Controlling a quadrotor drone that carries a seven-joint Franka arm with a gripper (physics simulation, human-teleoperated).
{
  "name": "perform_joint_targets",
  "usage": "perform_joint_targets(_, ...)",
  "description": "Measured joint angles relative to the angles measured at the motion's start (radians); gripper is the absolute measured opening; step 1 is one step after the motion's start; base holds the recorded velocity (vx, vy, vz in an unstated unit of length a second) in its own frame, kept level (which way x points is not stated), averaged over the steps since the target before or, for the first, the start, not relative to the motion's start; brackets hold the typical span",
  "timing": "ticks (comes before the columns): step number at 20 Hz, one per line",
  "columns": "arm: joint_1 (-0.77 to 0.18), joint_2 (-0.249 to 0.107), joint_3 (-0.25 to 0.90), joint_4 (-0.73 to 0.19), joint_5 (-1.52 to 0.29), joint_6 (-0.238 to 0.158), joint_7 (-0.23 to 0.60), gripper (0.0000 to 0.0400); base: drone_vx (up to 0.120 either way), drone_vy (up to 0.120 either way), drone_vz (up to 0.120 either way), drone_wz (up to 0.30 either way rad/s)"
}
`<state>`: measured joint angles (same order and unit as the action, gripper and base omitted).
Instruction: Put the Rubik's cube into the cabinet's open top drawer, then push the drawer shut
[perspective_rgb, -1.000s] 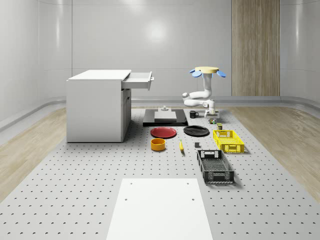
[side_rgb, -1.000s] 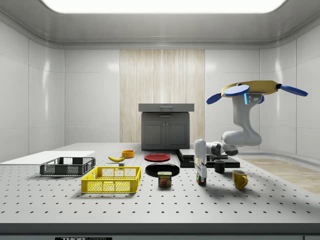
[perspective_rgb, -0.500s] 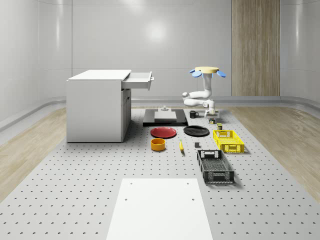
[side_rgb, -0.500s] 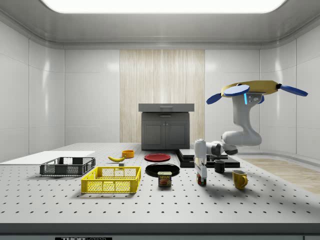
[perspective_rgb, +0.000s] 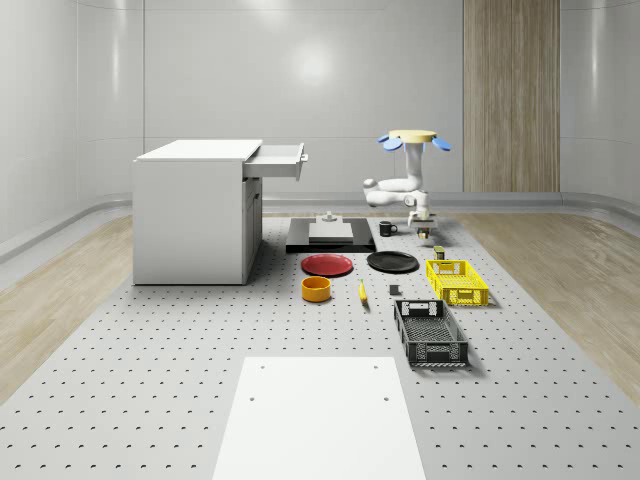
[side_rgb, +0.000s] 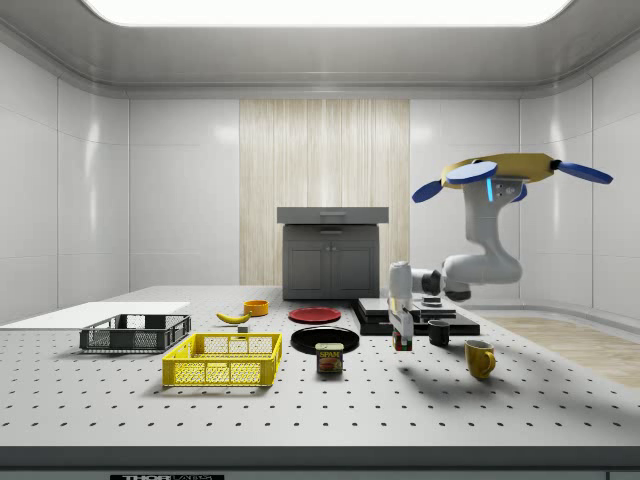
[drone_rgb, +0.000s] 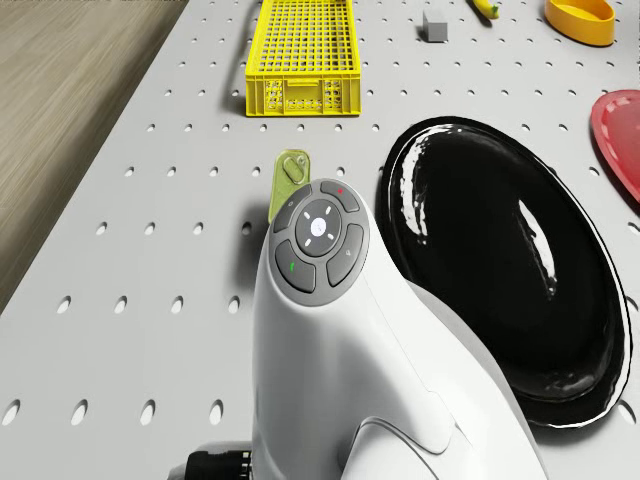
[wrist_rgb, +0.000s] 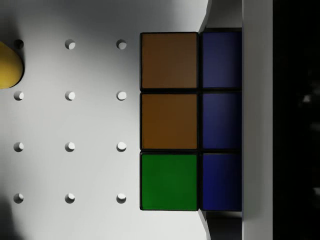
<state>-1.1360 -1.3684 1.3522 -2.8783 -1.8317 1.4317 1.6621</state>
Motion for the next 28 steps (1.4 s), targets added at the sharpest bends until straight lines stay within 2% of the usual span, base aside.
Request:
perform_joint_targets(8,-0.009,-0.021,0.037,-0.002,0.041,0.011,0.009,0.0325,0.005,-0.120,0.120,0.000)
perform_joint_targets(19,-0.016,-0.054,0.049,-0.001,0.061,0.040,0.016,0.0325,0.120,-0.120,0.120,0.000)
perform_joint_targets(28,-0.020,-0.079,0.053,0.000,0.071,0.063,0.020,0.0325,0.000,-0.120,0.120,0.000)
